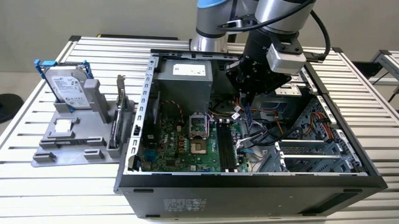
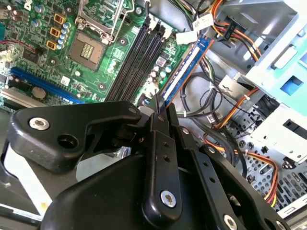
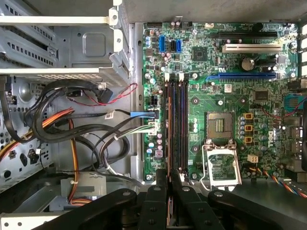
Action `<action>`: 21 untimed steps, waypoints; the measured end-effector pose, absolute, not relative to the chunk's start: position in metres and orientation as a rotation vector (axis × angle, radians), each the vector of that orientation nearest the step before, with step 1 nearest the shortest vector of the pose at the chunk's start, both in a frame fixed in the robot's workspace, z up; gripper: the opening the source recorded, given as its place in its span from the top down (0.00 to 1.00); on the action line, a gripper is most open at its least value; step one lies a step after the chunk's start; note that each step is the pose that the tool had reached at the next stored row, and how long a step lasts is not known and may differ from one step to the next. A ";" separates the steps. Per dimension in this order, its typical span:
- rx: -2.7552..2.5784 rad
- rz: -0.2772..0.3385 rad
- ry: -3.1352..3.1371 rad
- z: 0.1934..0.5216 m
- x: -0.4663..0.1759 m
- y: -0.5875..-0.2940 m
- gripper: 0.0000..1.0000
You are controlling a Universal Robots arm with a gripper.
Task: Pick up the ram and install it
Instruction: 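Insert the ram into the slot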
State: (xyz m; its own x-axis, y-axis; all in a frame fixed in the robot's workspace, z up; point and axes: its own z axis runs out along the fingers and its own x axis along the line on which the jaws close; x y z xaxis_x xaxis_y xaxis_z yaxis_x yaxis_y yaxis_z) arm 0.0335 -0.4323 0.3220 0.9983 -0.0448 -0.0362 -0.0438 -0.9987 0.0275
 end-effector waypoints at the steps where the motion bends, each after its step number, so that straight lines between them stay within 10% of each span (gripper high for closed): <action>1: 3.114 -0.057 -0.069 0.322 0.034 -0.432 1.00; 21: 3.137 -0.056 -0.069 0.322 0.032 -0.433 1.00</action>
State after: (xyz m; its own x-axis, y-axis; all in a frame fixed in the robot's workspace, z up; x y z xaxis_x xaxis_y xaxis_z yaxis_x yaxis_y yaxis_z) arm 0.0318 -0.4327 0.3223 0.9984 -0.0439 -0.0358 -0.0438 -0.9990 0.0046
